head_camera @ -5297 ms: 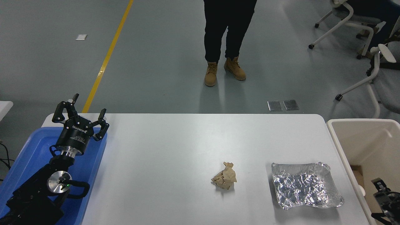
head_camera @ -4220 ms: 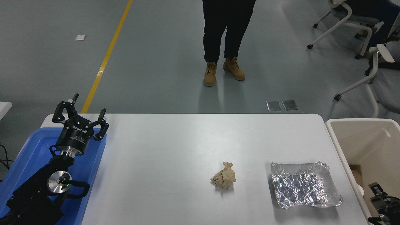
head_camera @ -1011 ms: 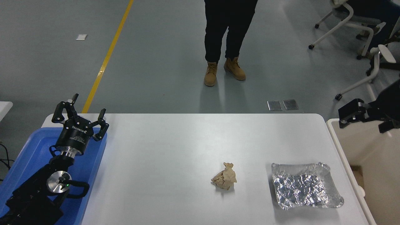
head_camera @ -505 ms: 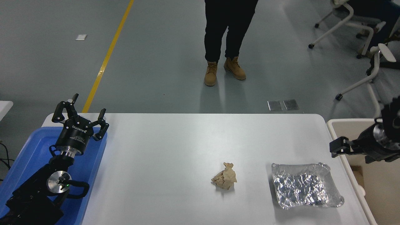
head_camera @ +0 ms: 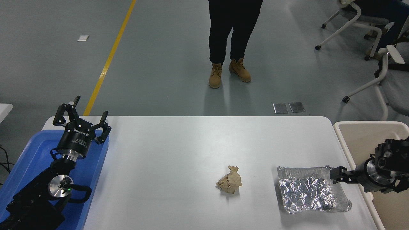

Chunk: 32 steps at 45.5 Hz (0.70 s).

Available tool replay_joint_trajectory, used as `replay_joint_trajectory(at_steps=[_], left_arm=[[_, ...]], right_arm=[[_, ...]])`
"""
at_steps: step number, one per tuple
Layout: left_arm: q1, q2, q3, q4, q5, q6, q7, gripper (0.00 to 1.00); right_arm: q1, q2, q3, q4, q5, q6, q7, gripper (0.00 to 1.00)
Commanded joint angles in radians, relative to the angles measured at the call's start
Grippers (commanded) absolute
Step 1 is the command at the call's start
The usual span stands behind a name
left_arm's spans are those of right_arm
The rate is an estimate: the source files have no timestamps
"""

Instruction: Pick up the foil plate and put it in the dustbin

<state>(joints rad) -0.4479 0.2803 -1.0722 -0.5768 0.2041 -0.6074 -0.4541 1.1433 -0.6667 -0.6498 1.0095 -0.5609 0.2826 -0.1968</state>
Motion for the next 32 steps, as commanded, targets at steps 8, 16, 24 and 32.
replay_joint_trajectory(at_steps=[8, 16, 24, 32], left_arm=[[0.000, 0.000, 0.000, 0.000, 0.000, 0.000, 0.000, 0.98], [0.000, -0.001, 0.000, 0.000, 0.000, 0.000, 0.000, 0.98], [0.000, -0.001, 0.000, 0.000, 0.000, 0.000, 0.000, 0.98], [0.000, -0.001, 0.000, 0.000, 0.000, 0.000, 0.000, 0.98]], right_arm=[[-0.111, 0.081, 0.029, -0.086, -0.001, -0.091, 0.000, 0.97], [-0.128, 0.105, 0.027, -0.098, -0.002, -0.134, 0.000, 0.89], [-0.129, 0.119, 0.027, -0.100, -0.004, -0.145, 0.000, 0.43], [-0.116, 0.125, 0.027, -0.083, -0.014, -0.142, 0.000, 0.00]])
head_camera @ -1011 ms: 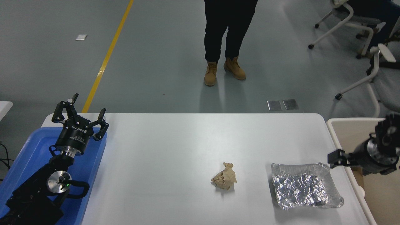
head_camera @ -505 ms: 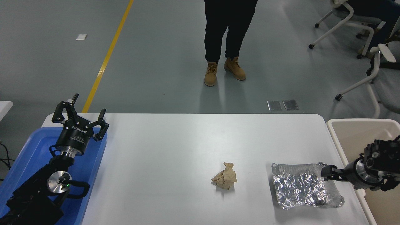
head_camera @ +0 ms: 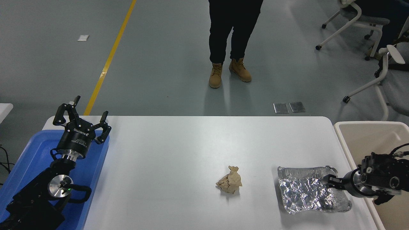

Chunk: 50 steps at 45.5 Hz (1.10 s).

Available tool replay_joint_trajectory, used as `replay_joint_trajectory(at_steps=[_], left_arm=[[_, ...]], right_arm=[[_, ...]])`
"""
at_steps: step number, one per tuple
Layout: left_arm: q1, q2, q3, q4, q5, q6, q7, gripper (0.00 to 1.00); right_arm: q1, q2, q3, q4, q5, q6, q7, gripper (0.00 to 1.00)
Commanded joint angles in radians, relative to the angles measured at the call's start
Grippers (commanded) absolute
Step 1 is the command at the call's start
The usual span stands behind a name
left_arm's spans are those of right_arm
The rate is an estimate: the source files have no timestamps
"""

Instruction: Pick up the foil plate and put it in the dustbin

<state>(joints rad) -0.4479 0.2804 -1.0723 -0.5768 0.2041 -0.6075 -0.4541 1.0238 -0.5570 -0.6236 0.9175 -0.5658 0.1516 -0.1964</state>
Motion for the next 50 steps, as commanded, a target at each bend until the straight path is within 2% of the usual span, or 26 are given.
replay_joint_trajectory(at_steps=[1, 12, 33, 50], left_arm=[[0.000, 0.000, 0.000, -0.002, 0.000, 0.000, 0.000, 0.98], [0.000, 0.000, 0.000, 0.000, 0.000, 0.000, 0.000, 0.98], [0.000, 0.000, 0.000, 0.000, 0.000, 0.000, 0.000, 0.98], [0.000, -0.001, 0.000, 0.000, 0.000, 0.000, 0.000, 0.98]], right_arm=[[0.006, 0.014, 0.001, 0.012, -0.011, -0.011, 0.000, 0.00], [0.056, -0.011, -0.001, 0.029, -0.013, -0.012, 0.000, 0.00], [0.272, -0.190, -0.015, 0.222, -0.045, 0.008, 0.002, 0.00], [0.536, -0.354, 0.011, 0.351, -0.010, 0.178, 0.028, 0.00]])
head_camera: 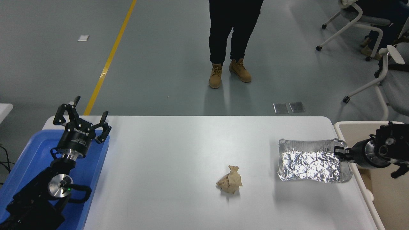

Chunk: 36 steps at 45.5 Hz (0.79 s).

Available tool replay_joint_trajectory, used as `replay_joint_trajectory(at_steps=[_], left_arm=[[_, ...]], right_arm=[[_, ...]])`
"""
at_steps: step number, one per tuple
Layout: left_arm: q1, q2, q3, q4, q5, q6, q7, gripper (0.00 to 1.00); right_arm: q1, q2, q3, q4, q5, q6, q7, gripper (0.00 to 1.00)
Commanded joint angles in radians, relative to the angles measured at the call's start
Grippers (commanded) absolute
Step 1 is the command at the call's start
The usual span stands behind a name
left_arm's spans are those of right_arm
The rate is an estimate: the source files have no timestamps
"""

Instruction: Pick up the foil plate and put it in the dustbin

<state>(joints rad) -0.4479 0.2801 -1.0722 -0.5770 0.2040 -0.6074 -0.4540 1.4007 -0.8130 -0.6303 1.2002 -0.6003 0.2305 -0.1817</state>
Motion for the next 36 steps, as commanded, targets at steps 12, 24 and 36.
replay_joint_trajectory(at_steps=[12, 24, 36], left_arm=[[0.000, -0.001, 0.000, 0.000, 0.000, 0.000, 0.000, 0.98], [0.000, -0.001, 0.000, -0.001, 0.000, 0.000, 0.000, 0.98], [0.000, 0.001, 0.000, -0.001, 0.000, 0.000, 0.000, 0.98]], right_arm=[[0.348, -0.196, 0.050, 0.084, 0.157, 0.254, 0.016, 0.00], [0.503, -0.252, 0.052, 0.073, 0.162, 0.363, 0.014, 0.00], [0.537, -0.281, 0.052, 0.041, 0.162, 0.391, 0.014, 0.00]])
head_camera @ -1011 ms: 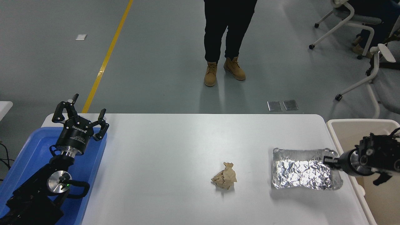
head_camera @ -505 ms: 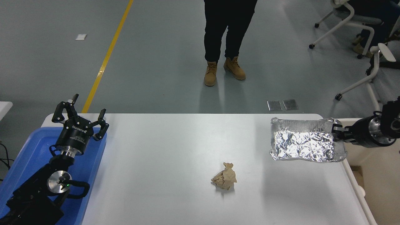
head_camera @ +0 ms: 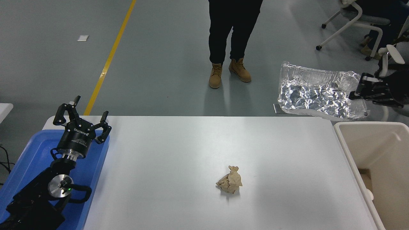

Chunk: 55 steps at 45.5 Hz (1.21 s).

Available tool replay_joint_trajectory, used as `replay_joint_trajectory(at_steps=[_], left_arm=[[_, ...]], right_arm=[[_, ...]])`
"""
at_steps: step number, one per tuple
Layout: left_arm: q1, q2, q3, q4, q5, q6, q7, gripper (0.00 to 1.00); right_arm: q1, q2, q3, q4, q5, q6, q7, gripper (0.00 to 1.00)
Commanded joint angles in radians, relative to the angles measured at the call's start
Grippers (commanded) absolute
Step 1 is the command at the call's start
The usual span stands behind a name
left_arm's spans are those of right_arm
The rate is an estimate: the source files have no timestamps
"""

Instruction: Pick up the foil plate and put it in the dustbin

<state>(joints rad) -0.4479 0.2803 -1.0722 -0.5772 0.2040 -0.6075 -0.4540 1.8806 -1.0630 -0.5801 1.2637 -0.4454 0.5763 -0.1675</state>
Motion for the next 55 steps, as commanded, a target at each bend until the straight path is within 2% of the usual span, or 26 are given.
replay_joint_trajectory(at_steps=[1, 13, 21, 30, 45, 55], left_arm=[[0.000, 0.000, 0.000, -0.001, 0.000, 0.000, 0.000, 0.98], [0.000, -0.001, 0.000, -0.001, 0.000, 0.000, 0.000, 0.98], [0.000, -0.001, 0.000, -0.001, 0.000, 0.000, 0.000, 0.98], [0.000, -0.001, 0.000, -0.001, 0.000, 0.000, 0.000, 0.98], [0.000, -0.001, 0.000, -0.001, 0.000, 0.000, 0.000, 0.98], [0.000, -0.001, 0.000, -0.001, 0.000, 0.000, 0.000, 0.98]], right_arm=[[0.058, -0.031, 0.002, -0.027, 0.007, 0.045, 0.000, 0.00], [0.049, -0.022, 0.002, -0.131, 0.008, 0.043, -0.001, 0.00], [-0.030, 0.000, 0.005, -0.334, 0.057, 0.030, -0.003, 0.00], [-0.193, 0.083, 0.034, -0.616, 0.217, 0.013, -0.004, 0.00], [-0.626, 0.282, 0.049, -1.141, 0.477, -0.073, -0.009, 0.00], [-0.805, 0.342, 0.054, -1.236, 0.553, -0.236, -0.017, 0.00]])
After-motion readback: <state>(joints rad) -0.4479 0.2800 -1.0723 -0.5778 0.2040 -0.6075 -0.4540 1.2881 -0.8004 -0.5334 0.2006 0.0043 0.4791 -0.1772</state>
